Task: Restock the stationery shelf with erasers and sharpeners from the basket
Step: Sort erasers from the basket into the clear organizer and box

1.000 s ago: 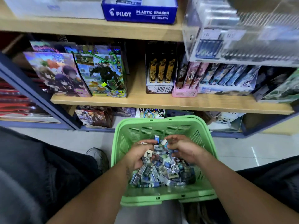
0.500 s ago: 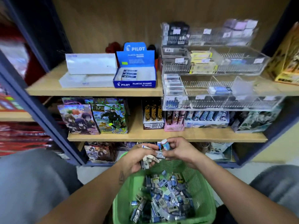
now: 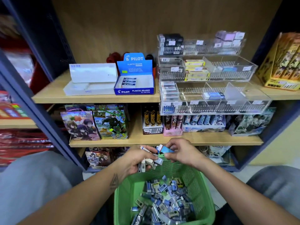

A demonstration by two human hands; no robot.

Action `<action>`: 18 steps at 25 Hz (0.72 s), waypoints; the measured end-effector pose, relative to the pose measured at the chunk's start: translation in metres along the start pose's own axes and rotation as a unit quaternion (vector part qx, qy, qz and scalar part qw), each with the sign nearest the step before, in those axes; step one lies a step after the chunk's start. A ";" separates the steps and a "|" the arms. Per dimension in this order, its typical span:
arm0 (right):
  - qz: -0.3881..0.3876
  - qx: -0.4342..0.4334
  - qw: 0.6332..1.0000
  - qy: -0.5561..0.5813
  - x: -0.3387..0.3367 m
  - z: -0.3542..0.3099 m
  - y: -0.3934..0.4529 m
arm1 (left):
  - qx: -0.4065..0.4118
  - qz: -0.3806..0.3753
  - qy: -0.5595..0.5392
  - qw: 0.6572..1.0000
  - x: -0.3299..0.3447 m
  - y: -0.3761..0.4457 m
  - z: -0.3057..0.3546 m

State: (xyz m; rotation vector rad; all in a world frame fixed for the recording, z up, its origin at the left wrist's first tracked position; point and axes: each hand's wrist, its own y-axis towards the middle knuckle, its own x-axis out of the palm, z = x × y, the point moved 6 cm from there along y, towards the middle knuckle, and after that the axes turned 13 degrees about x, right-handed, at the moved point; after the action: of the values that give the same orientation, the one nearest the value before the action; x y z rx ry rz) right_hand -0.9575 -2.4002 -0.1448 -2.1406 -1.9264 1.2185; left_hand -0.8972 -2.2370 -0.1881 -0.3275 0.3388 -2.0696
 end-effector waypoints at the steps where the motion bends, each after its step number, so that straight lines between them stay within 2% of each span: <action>1: 0.021 -0.009 0.999 -0.049 -0.006 -0.004 -0.006 | 0.006 -0.007 0.018 1.000 -0.003 -0.007 0.011; 4: 0.057 -0.053 0.981 -0.180 -0.023 -0.027 -0.034 | 0.020 -0.033 0.064 0.997 -0.009 -0.035 0.049; 7: 0.065 -0.137 0.966 -0.210 -0.044 -0.065 -0.072 | 0.049 -0.084 0.105 0.990 -0.012 -0.066 0.102; 10: 0.081 -0.189 0.962 -0.178 -0.076 -0.106 -0.110 | 0.085 -0.134 0.125 0.979 -0.007 -0.097 0.170; 12: 0.121 -0.218 0.962 -0.110 -0.111 -0.134 -0.127 | 0.136 -0.133 0.134 0.973 0.004 -0.102 0.220; 15: 0.212 -0.261 0.942 -0.022 -0.169 -0.162 -0.132 | 0.202 -0.097 0.106 0.969 0.030 -0.081 0.286; 18: 0.315 -0.237 0.919 -0.010 -0.225 -0.162 -0.110 | 0.231 -0.089 0.085 0.965 0.072 -0.045 0.330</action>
State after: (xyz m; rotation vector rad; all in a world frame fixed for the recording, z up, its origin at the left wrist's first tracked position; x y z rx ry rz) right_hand -0.9477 -2.4881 0.1402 -3.1836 -1.7176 0.8603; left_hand -0.8473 -2.3128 0.1405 0.1082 -0.0827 -2.2833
